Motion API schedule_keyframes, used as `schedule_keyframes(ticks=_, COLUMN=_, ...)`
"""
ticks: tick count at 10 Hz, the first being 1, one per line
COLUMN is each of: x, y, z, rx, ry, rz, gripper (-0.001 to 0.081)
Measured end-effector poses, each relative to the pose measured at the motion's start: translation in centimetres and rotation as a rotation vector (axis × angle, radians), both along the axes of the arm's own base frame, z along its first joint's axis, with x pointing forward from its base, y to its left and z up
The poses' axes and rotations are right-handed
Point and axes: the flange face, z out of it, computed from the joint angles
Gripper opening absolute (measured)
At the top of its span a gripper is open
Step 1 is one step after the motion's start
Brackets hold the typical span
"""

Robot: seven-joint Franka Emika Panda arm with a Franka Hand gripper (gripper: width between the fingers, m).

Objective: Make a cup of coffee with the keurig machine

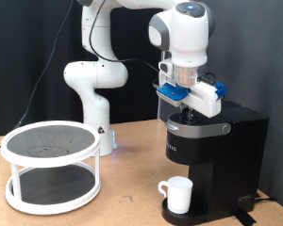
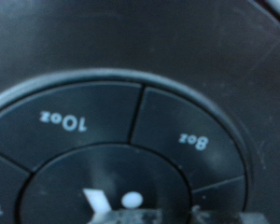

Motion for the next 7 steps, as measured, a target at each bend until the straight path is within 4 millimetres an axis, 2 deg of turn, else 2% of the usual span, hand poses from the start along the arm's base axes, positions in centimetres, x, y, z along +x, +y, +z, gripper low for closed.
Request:
schedule_keyframes(ticks=5, x=-0.2, y=0.8, z=0.3, rx=0.039, ry=-0.037, rz=0.034, gripper=0.0000)
schedule_keyframes(ticks=7, x=-1.1, y=1.1, z=2.1, rx=0.128, ry=-0.095, rz=0.059, gripper=0.0000)
